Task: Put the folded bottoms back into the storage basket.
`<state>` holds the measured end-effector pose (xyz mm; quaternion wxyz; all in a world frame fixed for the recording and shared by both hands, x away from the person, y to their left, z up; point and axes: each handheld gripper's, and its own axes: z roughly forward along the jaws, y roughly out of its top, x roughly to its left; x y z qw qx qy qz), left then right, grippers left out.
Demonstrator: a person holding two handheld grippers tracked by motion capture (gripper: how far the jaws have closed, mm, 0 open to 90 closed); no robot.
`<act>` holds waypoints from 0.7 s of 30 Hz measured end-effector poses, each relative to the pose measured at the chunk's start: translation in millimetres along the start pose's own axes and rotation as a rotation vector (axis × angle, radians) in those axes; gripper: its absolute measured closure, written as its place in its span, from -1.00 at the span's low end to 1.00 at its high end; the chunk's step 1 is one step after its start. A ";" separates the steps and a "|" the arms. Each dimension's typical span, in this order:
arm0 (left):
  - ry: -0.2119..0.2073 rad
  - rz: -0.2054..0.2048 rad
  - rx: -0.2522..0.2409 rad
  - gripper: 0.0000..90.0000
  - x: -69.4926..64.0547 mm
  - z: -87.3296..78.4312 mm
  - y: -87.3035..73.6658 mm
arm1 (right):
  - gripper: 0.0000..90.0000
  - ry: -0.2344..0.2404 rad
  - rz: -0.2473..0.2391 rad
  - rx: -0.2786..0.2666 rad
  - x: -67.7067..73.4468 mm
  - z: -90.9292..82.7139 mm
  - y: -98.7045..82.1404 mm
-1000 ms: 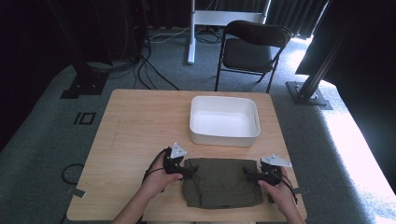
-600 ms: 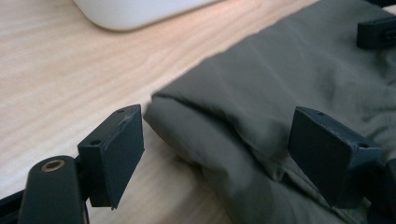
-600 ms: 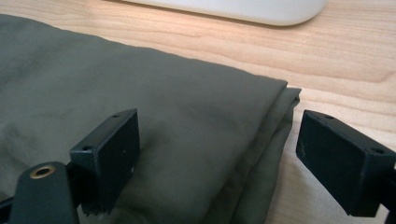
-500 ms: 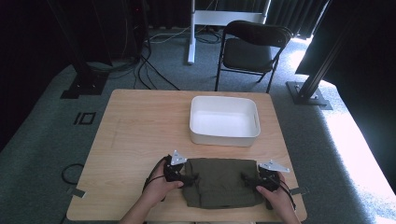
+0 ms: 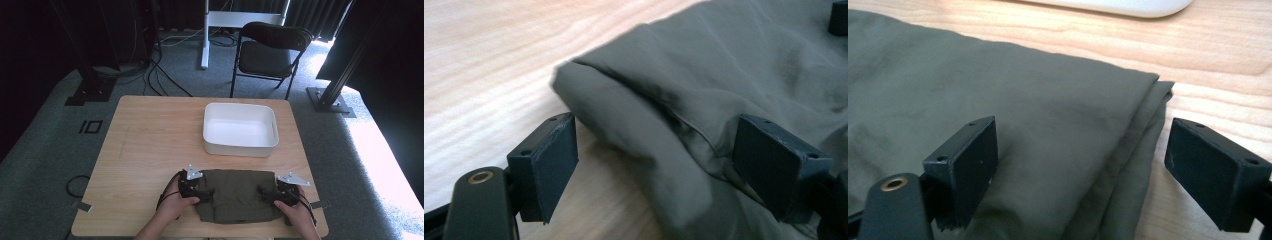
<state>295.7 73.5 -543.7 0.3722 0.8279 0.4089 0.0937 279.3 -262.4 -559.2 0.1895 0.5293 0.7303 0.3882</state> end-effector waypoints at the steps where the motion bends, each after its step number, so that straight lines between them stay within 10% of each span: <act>1: 0.002 0.006 0.000 -0.56 -0.8 0.8 -0.3 | -0.70 0.005 0.001 0.005 0.0 0.2 -0.2; 21: 0.071 0.104 -0.033 -0.64 -9.4 14.9 -4.3 | -0.57 -0.015 -0.085 0.042 7.9 2.9 0.0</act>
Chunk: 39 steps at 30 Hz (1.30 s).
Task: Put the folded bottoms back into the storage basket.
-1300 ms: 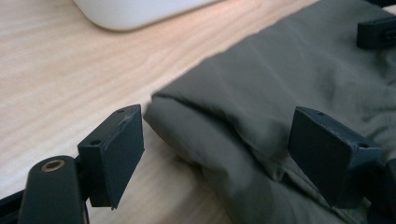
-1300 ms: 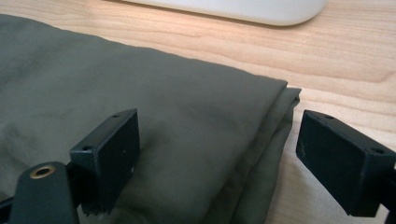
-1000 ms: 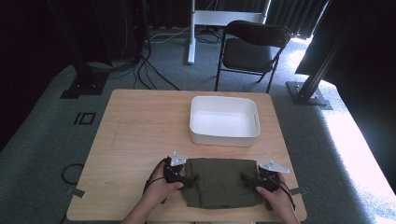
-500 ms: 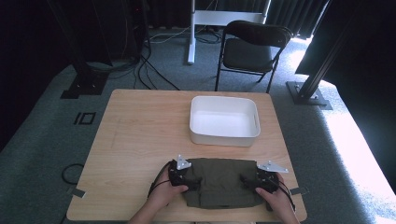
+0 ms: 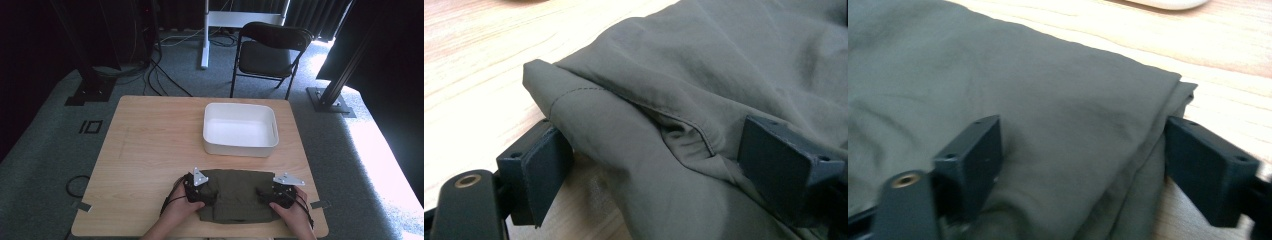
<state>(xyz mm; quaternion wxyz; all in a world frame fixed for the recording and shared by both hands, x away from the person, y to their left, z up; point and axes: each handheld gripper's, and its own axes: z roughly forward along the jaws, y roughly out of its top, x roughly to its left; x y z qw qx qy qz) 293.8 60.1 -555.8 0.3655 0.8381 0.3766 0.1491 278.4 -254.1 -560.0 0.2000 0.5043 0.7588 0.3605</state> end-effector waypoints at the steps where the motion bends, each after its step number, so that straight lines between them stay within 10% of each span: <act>1: 0.000 0.000 0.000 -0.63 0.0 0.0 0.0 | -0.57 0.000 0.000 0.000 0.0 0.0 0.0; 15: -0.066 0.026 -0.039 0.50 -6.2 1.9 3.6 | 0.61 0.096 -0.059 0.016 10.0 -1.3 6.8; 32: -0.150 -0.072 -0.083 0.80 2.7 -15.4 16.9 | 0.72 0.110 -0.064 -0.001 13.7 -19.1 25.6; 39: -0.150 -0.051 -0.088 0.81 5.0 -22.9 24.4 | 0.73 0.139 -0.040 -0.027 14.7 -28.0 33.8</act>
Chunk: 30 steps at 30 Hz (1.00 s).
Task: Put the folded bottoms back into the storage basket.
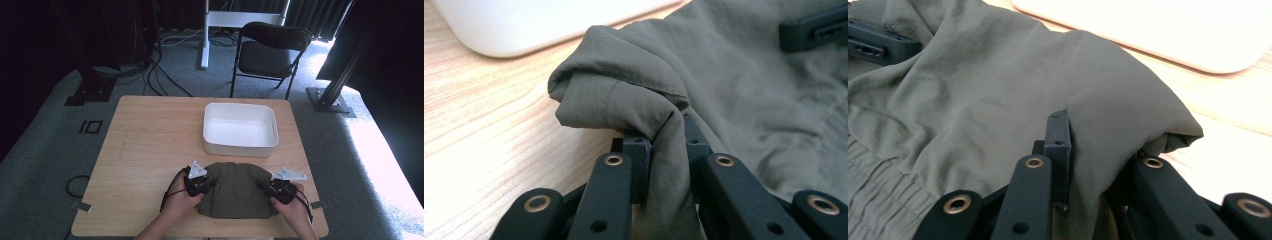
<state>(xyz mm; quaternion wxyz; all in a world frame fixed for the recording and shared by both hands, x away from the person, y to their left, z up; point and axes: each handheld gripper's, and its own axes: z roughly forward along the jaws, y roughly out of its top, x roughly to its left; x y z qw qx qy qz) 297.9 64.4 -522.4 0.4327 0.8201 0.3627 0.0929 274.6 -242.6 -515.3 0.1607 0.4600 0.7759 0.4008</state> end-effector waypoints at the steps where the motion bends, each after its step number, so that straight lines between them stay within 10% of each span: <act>1: -0.005 -0.006 -0.007 0.81 -0.2 -0.9 1.1 | 0.73 0.002 -0.002 0.002 0.7 -1.8 1.6; 30: -0.008 0.042 -0.117 0.82 -0.6 -31.8 52.3 | 0.73 0.051 0.035 -0.115 -2.2 -31.7 44.7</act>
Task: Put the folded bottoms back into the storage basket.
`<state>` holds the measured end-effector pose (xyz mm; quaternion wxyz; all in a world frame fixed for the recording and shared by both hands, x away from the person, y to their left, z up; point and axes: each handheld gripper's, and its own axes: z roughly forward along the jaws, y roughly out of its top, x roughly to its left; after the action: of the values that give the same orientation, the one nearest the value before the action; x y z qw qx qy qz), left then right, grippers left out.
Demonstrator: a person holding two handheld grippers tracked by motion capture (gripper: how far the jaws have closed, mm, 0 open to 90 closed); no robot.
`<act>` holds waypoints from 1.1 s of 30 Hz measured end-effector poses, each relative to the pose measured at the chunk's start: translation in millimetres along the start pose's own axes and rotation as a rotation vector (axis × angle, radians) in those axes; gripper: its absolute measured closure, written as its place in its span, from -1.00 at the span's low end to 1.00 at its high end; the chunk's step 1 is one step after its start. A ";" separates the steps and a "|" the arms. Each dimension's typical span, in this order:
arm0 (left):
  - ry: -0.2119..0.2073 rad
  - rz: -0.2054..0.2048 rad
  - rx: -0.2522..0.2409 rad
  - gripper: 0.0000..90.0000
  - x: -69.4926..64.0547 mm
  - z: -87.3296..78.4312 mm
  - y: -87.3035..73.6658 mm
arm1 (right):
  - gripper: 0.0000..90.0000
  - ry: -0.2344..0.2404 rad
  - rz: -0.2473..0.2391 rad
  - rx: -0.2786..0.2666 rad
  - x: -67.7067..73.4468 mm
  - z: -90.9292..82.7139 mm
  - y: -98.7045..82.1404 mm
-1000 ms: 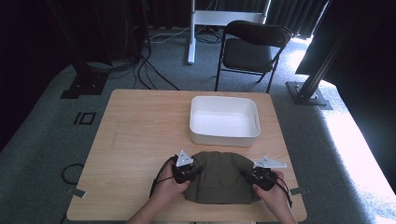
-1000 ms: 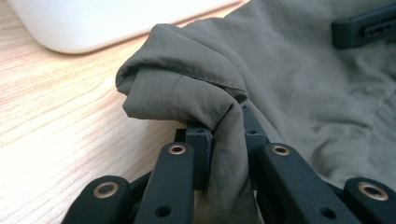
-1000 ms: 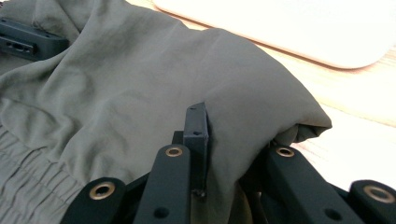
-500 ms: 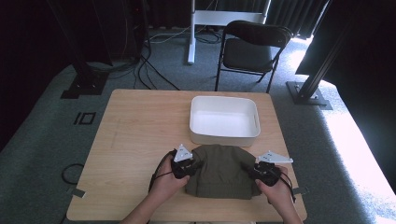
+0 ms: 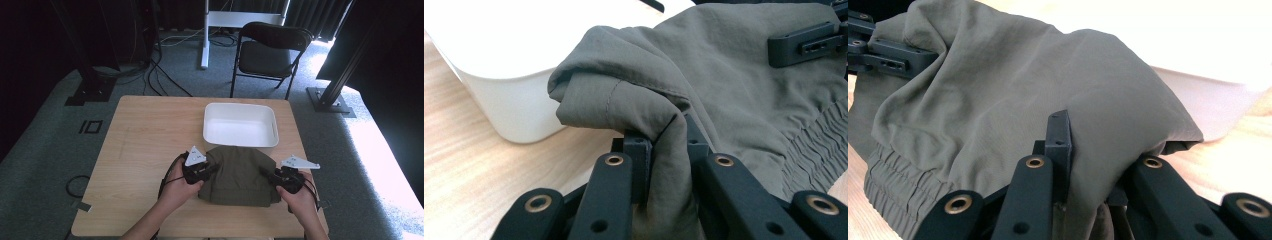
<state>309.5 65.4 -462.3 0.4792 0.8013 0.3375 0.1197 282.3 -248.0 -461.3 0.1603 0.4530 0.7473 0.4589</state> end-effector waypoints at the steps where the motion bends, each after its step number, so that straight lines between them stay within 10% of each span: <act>1: 0.001 0.007 0.000 0.82 0.5 -1.1 2.9 | 0.73 -0.001 -0.001 -0.005 0.0 -0.5 1.2; 33: 0.013 0.056 -0.113 0.81 17.7 -5.6 77.8 | 0.73 -0.015 0.009 -0.124 -12.4 -14.4 76.6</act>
<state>352.9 56.5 -395.8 0.5179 0.7815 0.3106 0.1570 320.2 -253.2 -392.2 0.1917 0.4488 0.7143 0.5017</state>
